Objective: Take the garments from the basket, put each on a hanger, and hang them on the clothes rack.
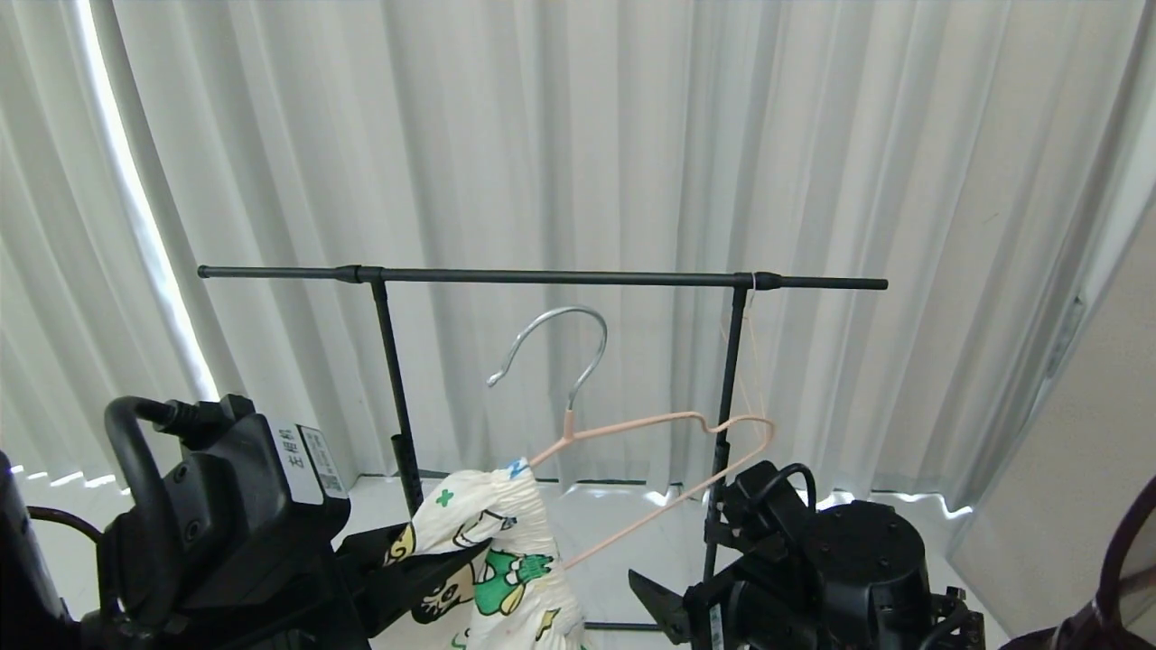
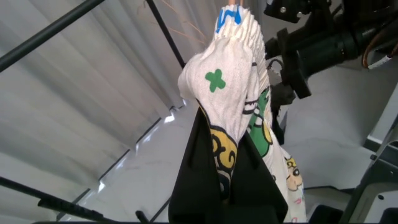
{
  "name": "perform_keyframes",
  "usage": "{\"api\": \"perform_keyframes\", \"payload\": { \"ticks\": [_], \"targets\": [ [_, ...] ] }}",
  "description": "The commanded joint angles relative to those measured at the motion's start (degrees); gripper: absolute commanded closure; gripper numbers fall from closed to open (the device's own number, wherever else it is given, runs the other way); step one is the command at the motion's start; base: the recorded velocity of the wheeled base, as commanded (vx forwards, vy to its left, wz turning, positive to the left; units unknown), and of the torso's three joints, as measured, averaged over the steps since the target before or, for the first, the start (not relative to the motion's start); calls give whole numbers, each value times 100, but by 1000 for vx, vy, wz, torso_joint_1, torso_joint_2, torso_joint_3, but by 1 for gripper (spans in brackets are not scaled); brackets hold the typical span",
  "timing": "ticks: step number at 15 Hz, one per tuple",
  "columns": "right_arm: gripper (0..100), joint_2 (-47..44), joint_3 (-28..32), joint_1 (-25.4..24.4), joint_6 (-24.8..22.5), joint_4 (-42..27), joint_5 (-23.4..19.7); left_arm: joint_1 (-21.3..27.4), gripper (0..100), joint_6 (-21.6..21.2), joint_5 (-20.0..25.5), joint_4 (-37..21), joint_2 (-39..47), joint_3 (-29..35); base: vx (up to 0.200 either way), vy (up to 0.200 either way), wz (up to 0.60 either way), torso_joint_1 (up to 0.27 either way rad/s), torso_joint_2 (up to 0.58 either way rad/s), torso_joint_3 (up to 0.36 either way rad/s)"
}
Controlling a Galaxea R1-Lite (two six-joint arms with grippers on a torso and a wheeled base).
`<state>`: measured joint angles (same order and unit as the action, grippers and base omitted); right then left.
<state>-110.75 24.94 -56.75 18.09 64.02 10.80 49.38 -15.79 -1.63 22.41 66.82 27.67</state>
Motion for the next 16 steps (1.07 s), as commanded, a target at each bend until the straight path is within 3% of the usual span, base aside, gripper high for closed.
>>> {"api": "perform_keyframes", "payload": {
  "ticks": [1, 8, 16],
  "targets": [
    [0, 1, 239, -196, 63, 5, 1, 142, 100, -3, -4, 1, 7, -16, 0, 0, 0, 0, 0, 0],
    [0, 27, 222, -1242, 318, 5, 10, 142, 100, 5, -21, 9, 244, 89, 0, 0, 0, 0, 0, 0],
    [0, -166, -174, -1321, 195, -4, 36, -17, 100, -3, -21, 9, 306, 617, 0, 0, 0, 0, 0, 0]
  ]
}}
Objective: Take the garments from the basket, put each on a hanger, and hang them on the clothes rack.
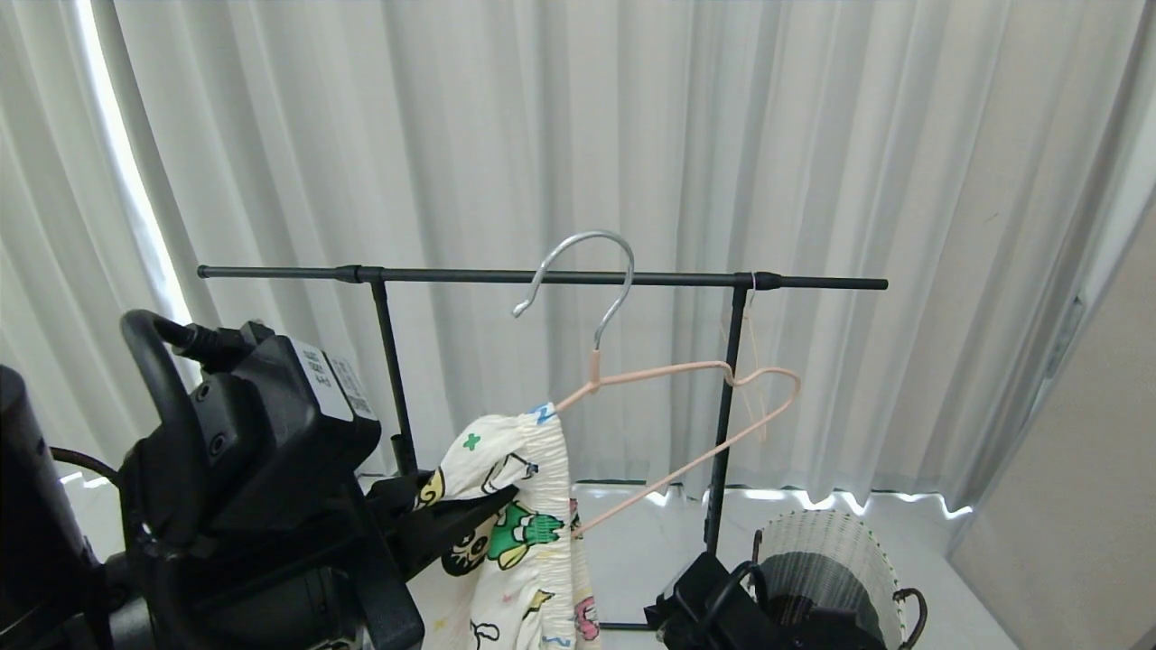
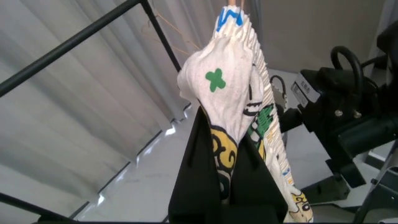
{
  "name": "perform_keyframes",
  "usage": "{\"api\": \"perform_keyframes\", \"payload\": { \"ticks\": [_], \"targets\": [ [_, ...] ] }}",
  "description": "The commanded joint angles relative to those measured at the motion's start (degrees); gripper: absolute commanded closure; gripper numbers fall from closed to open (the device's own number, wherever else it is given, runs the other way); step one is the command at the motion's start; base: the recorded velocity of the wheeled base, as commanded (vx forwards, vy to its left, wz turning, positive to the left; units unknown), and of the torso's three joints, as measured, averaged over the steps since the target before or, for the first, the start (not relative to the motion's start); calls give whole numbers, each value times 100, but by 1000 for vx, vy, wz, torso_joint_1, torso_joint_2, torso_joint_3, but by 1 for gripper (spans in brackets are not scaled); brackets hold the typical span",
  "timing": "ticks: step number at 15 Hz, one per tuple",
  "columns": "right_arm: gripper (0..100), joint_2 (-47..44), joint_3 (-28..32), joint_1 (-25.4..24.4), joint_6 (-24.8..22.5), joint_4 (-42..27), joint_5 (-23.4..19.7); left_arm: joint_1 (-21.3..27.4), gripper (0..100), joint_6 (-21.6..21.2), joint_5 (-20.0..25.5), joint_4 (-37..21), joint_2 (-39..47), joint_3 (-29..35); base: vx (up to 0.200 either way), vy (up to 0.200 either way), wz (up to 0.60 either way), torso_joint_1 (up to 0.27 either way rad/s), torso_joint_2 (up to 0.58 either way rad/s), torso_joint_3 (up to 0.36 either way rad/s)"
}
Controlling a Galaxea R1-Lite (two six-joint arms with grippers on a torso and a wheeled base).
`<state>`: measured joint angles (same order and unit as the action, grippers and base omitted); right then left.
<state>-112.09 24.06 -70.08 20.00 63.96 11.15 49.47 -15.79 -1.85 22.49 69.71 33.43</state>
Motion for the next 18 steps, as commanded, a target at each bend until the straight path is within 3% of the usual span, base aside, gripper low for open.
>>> {"api": "perform_keyframes", "payload": {
  "ticks": [1, 6, 7, 9, 11, 15, 18],
  "targets": [
    [0, -32, -130, 39, 3, 2, 10, -25, 100, -3, 1, 1, 8, 32, 0, 0, 0, 0, 0, 0],
    [0, -32, -192, 381, 3, 2, 36, -7, 100, -311, 36, 1, -1, 24, 0, 0, 0, 0, 0, 0],
    [100, -23, -200, 417, 3, 2, 27, -7, 100, -311, 36, 1, 8, 24, 0, 0, 0, 0, 0, 0],
    [100, -23, -227, 557, -14, 2, 62, -25, 100, -311, 36, 1, 26, 6, 0, 0, 0, 0, 0, 0],
    [100, 12, -306, 1208, -146, 2, 220, -139, 100, -302, 27, 10, 8, -38, 0, 0, 0, 0, 0, 0],
    [100, 126, -253, 2860, -911, 2, 203, -174, 100, -223, 36, 1, 34, -328, 0, 0, 0, 0, 0, 0],
    [100, 276, -253, 3475, -1042, 2, 203, -201, 100, -21, 80, 1, 131, -530, 0, 0, 0, 0, 0, 0]
  ]
}}
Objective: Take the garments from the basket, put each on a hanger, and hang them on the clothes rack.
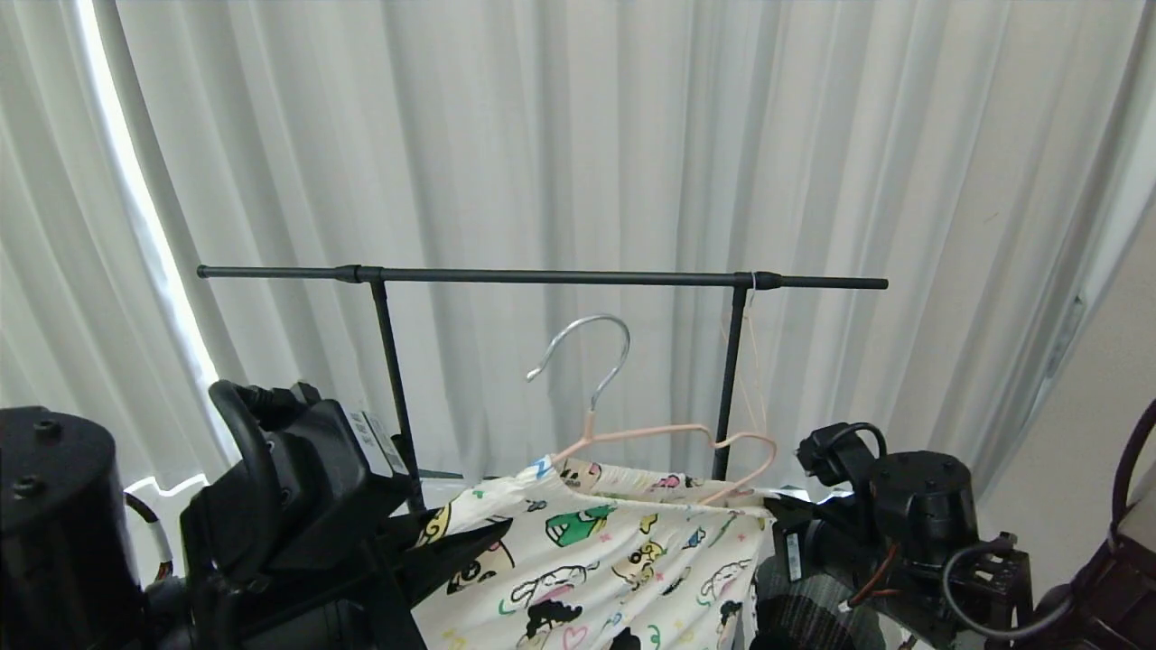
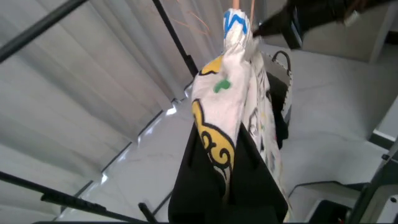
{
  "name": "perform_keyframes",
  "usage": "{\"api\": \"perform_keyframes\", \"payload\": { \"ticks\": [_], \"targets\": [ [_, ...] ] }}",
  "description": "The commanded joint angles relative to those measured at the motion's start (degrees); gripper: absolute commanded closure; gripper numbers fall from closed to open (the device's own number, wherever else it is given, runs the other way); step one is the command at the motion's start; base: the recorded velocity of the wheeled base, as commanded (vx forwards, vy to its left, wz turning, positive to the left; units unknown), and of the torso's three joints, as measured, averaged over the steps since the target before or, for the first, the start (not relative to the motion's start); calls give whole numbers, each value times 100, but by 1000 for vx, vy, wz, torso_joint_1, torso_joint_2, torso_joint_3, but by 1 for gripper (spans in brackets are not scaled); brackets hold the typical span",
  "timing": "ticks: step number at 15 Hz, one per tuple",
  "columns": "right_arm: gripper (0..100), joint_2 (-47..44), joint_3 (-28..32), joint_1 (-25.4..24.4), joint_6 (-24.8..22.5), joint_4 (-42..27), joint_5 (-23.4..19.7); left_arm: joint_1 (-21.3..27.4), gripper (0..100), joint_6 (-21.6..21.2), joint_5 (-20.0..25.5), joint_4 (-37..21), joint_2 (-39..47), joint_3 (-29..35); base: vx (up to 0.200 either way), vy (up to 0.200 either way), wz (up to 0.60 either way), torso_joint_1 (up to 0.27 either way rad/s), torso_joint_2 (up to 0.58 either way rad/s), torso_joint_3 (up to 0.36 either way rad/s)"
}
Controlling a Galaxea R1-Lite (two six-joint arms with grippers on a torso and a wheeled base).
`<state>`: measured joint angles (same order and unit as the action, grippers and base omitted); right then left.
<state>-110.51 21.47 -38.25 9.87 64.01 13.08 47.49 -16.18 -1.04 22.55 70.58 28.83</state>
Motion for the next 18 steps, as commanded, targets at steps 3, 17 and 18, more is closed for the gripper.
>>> {"api": "perform_keyframes", "payload": {
  "ticks": [3, 17, 18],
  "targets": [
    [100, 231, 15, 371, -144, -3, 2, -153, 100, 18, 279, -5, 298, -317, 0, 0, 0, 0, 0, 0],
    [0, 1910, -81, 143, -1418, -1058, -948, -460, 100, 545, -142, 1225, 2372, 492, 0, 0, 0, 0, 0, 0],
    [0, 1963, -73, 143, -1436, -1145, -1018, -452, 100, 537, -142, 1392, 2416, 483, 0, 0, 0, 0, 0, 0]
  ]
}}
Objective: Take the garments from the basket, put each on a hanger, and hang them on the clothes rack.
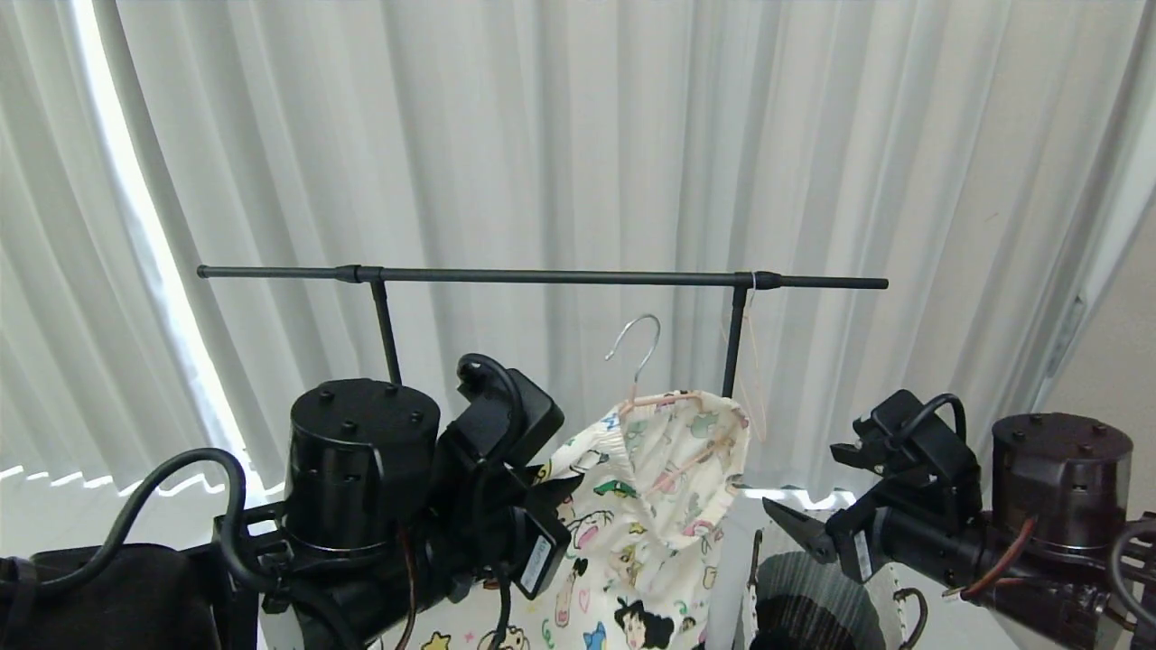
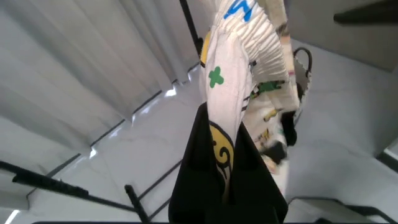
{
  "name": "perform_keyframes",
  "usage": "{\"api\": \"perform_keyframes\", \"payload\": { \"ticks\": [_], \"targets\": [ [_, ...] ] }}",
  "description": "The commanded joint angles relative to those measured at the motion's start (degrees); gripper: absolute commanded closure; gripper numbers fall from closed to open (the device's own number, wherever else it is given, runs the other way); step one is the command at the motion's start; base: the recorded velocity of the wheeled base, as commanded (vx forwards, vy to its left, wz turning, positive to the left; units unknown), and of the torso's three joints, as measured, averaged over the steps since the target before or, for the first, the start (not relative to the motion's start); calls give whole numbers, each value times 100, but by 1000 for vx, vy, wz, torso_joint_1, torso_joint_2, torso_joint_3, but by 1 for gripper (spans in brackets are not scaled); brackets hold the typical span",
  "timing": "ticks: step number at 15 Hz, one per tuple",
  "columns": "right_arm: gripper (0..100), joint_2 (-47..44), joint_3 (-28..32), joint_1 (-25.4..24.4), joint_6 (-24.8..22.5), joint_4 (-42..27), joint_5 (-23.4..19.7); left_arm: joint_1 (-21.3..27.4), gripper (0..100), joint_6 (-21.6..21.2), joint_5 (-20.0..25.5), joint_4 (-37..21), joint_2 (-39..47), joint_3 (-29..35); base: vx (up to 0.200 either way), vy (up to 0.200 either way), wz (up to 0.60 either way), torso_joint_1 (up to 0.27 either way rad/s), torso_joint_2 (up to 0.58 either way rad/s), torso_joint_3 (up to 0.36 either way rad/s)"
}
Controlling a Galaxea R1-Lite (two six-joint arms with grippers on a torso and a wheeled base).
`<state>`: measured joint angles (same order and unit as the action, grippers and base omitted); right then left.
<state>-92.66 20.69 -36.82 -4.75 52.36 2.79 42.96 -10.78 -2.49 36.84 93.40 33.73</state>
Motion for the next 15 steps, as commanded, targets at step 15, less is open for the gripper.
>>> {"api": "perform_keyframes", "payload": {
  "ticks": [15],
  "targets": [
    [0, 1004, 2273, 219, -3559, -5886, -2951, 1241, 100, -460, 1215, 517, 117, -640, 0, 0, 0, 0, 0, 0]
  ]
}}
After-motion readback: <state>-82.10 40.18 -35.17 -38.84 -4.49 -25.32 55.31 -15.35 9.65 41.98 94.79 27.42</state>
